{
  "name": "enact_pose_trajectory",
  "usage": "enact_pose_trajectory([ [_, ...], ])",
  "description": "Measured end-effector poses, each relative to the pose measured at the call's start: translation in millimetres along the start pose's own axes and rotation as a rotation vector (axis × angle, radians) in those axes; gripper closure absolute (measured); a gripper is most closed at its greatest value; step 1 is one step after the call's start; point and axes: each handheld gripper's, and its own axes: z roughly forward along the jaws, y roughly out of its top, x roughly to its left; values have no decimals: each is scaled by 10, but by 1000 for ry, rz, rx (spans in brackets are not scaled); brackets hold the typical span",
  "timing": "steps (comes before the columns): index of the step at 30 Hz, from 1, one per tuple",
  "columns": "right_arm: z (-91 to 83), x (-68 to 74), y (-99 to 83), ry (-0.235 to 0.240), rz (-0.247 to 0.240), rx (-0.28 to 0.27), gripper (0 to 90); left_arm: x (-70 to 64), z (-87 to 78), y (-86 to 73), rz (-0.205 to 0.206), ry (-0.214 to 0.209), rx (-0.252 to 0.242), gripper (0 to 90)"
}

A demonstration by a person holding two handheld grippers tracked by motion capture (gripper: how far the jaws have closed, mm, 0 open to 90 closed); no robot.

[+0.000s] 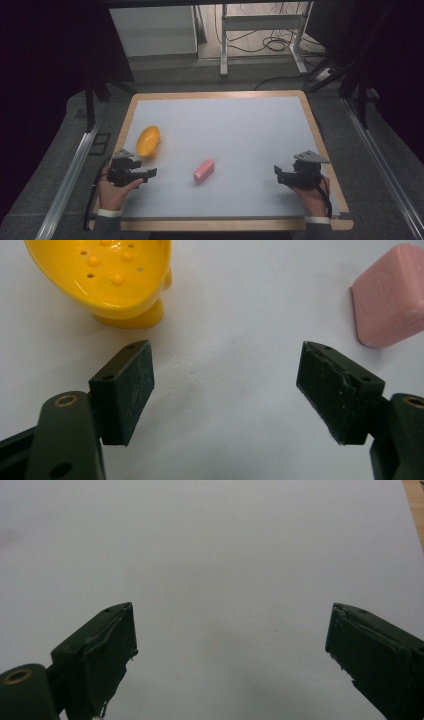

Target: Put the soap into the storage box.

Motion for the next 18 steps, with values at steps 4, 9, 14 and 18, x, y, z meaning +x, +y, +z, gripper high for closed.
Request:
enact_pose_trajectory([
  [4,35,18,-21,1,-13,15,62,-3,5,3,4,-2,3,236],
  [9,35,40,-26,-2,-21,17,64,-9,-1,6,6,-1,3,236],
  [14,18,28,-25,-5,-20,10,67,-10,6,7,8,0,5,236],
  [18,31,25,-39,-8,-24,21,67,-13,2,8,9,1,4,236],
])
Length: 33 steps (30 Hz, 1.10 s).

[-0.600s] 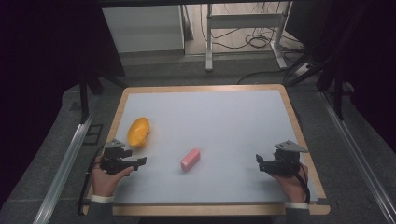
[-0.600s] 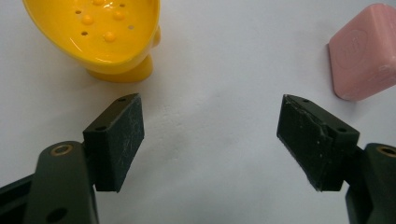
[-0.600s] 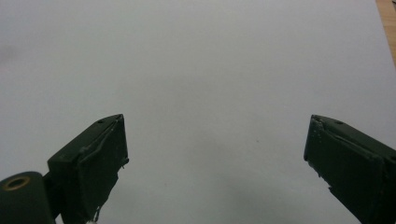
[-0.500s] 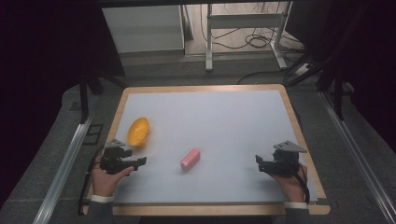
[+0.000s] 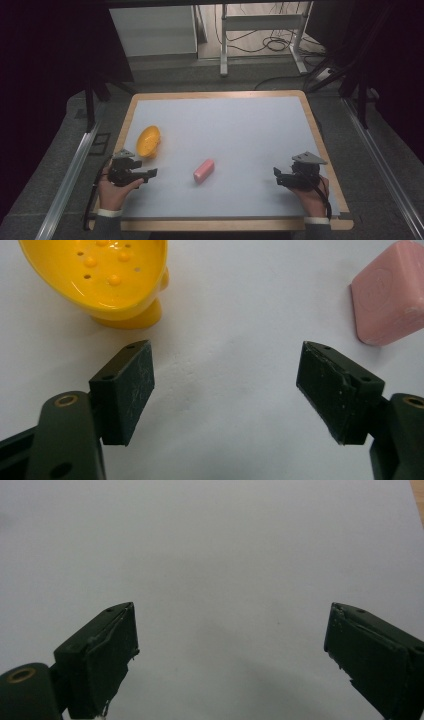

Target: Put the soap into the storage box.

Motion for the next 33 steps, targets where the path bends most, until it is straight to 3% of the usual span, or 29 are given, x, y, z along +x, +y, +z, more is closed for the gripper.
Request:
enact_pose_trajectory([
  [25,-33,-25,4,3,11,-3,67,-54,-51,29,9,20,-7,237],
  [33,-79,-42,10,-1,16,-14,67,-124,-144,83,20,18,-34,237],
])
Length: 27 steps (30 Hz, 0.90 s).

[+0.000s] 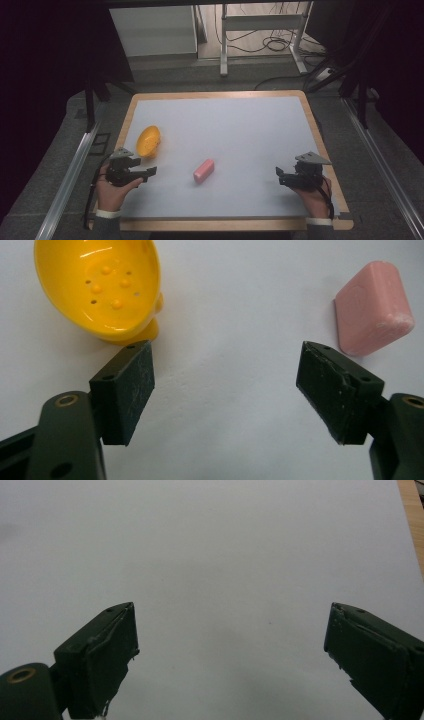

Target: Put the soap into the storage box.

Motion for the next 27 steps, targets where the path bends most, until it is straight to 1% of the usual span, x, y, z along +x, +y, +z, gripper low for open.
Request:
enact_pose_trajectory([
  [4,-4,-9,-4,-2,3,-1,67,-31,1,27,11,-3,6,236],
  [6,-10,-15,-6,-2,5,-1,67,-63,-3,61,23,-7,10,236],
  [11,-7,-14,-8,-1,1,0,67,-114,-37,113,31,-8,-3,235],
  [14,-10,-13,-7,-2,1,-1,67,-168,-53,161,43,-9,-7,233],
  [21,-14,-13,-9,-4,-3,0,67,-237,-52,209,50,-12,-2,231],
  [23,-16,-16,-11,-4,-3,0,67,-279,-59,240,62,-18,-2,230],
  [25,-16,-17,-12,-6,-1,-1,67,-290,-61,246,58,-22,-4,228],
  [27,-20,-19,-12,-7,0,-1,67,-310,-66,262,57,-35,-12,219],
])
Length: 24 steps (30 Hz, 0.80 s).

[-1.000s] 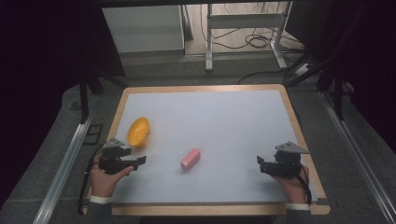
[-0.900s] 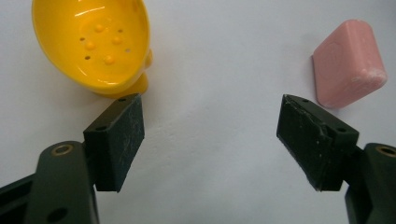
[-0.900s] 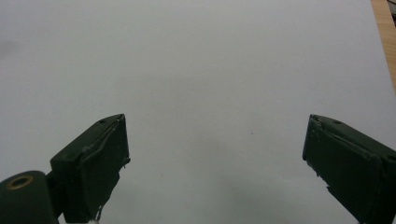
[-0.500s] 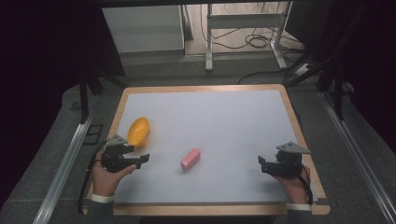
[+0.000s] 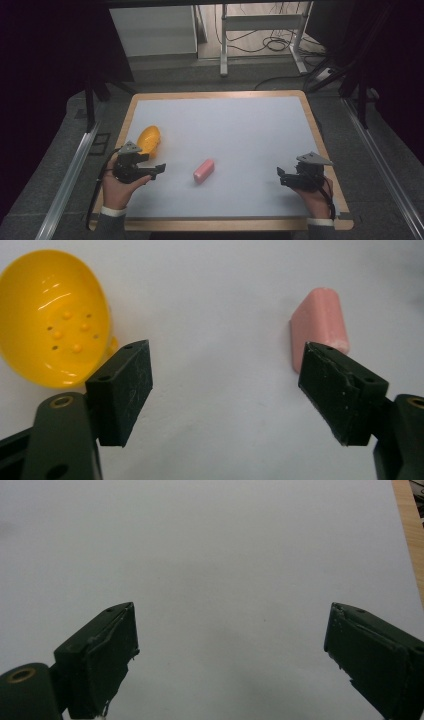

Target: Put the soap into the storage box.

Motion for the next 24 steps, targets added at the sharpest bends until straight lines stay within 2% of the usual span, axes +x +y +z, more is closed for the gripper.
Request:
enact_pose_trajectory([
  [7,-11,-2,2,1,1,-2,67,-74,12,53,5,-12,-3,215],
  [19,1,-4,-7,-2,-3,3,67,-229,57,249,70,-31,18,213],
  [24,3,-5,-10,-4,-5,5,67,-325,140,306,100,-46,42,217],
])
